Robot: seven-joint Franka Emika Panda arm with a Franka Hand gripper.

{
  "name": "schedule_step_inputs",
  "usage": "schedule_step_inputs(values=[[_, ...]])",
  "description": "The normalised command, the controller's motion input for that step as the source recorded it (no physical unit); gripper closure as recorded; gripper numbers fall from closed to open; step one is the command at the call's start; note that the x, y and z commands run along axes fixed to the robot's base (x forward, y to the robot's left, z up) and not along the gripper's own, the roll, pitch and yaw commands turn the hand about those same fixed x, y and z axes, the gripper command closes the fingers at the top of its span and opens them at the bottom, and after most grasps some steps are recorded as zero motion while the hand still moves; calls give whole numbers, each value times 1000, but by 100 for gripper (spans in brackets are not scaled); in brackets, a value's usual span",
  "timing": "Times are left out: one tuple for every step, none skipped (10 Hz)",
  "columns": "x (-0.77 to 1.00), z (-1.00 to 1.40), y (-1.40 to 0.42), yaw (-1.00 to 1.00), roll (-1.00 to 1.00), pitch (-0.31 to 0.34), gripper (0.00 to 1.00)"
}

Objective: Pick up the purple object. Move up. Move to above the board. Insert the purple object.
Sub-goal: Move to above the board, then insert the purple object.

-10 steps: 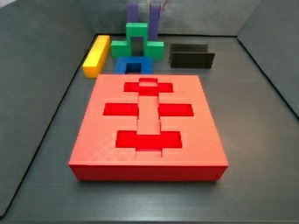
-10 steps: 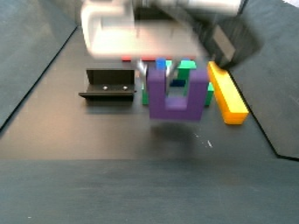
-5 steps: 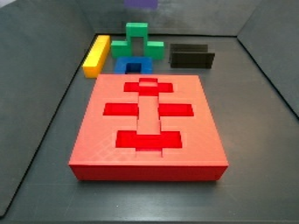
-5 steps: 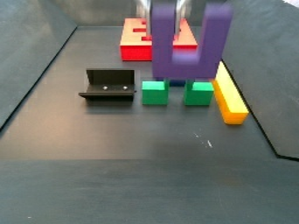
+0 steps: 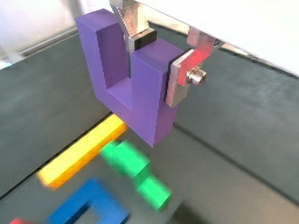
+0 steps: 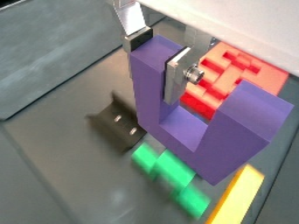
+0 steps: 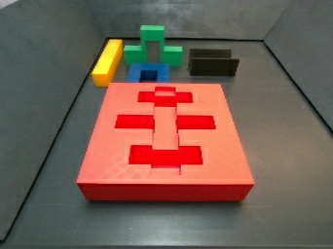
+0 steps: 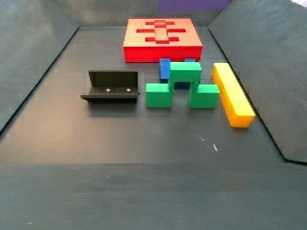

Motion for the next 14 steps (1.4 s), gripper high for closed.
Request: schedule_step_inputs(values=[[-127,126,-1400,74,23,-13,100],[-119,126,-1400,34,19,-6,100],[-116,129,-1400,13,2,7,100],[-116,131,-1400,10,-9,9,100],[-122,140,-1400,5,5,11,100],[-121,146,-1400,10,-4,16,100],[-110,159,-1400,10,8,26,100],[-89,175,-1400,6,-2,54,100],[-27,118,-891,7,16,78,100],[49,60,-389,5,7,117,100],[69,39,-191,4,9,132,100],[9,0,0,0,-4,0,100],[157,-249,-143,0,-14,-86,100],[611,-577,-486,0,0,-114,100]])
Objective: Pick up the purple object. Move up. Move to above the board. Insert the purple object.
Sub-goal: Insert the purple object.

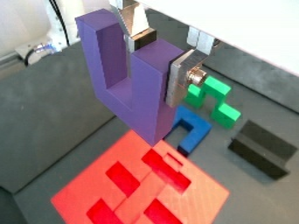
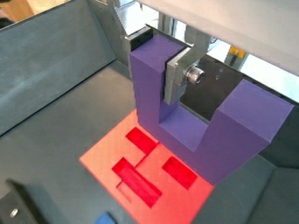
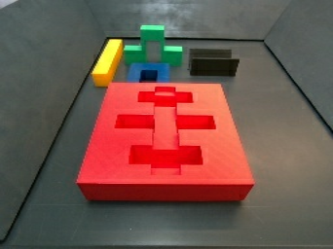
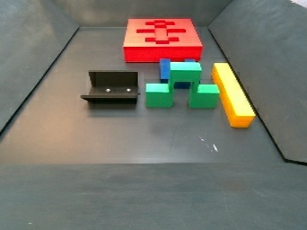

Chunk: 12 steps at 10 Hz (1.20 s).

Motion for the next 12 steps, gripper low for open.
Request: schedule_step_inputs(values=[[783,-683,-634,0,77,-93,100],[734,-774,-643,0,104,-116,100],[520,-811,-729,20,163,-130,100],[217,-757,-674,177,196,-123,100],[94,-697,-583,266,236,-116,100],[240,-686,-546,231,254,-46,100],[437,-523,-654,29,253,0,100],[329,-566,-686,0,214,0,100],[157,-540,-486,0,29,-3,100],[0,-531,-397,0,0,-63,100],[-80,-494,-314,0,-11,-83,100],[-334,-357,-263,131,0,-124,100]])
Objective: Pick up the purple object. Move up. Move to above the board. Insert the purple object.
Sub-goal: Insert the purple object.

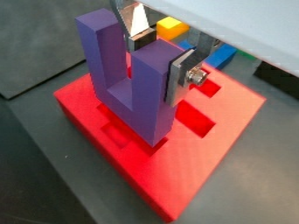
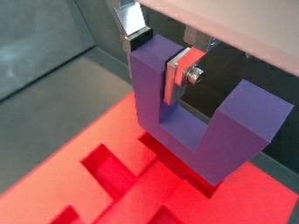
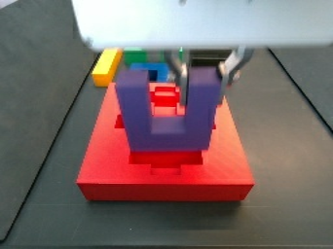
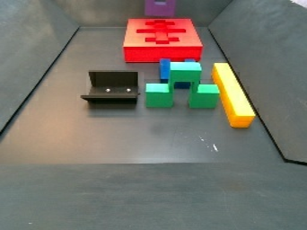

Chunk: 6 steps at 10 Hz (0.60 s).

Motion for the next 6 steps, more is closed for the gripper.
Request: schedule_step_inputs(values=[[-9,-223,-31,311,33,-39,100],[91,-240,-11,280,39,0,100],[263,-211,0,220,64,0,100],[431,-131,0,163,103,16,100],[329,-89,-51,0,121,29,100],[329,0,-69,-6,197,94,100]])
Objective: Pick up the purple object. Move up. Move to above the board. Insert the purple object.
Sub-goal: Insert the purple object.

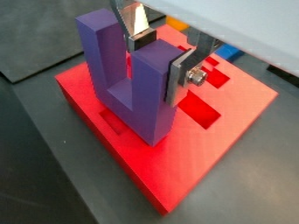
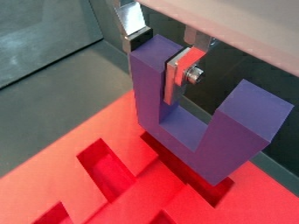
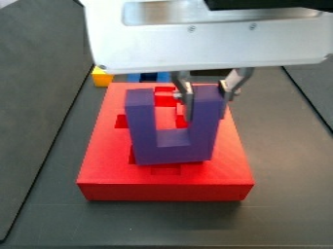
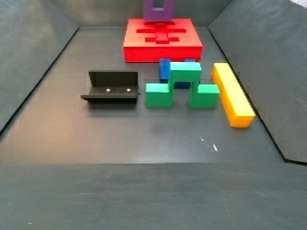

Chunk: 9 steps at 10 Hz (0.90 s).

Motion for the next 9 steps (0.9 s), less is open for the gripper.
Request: schedule_step_inputs(values=[[177,0,0,-34,259,126,100],[-220,0,26,-74,261,101,100],[-477,31,57,-157,231,76,100],[-331,0,0,-69,153,31,100],[0,-31,-157,0,94,0,100],[326,-57,-154,0,103,11,100],[386,-103,-120,0,119,33,100],[346,-151,-91,0,117,29,100],[49,-191,0,0,171,43,100]])
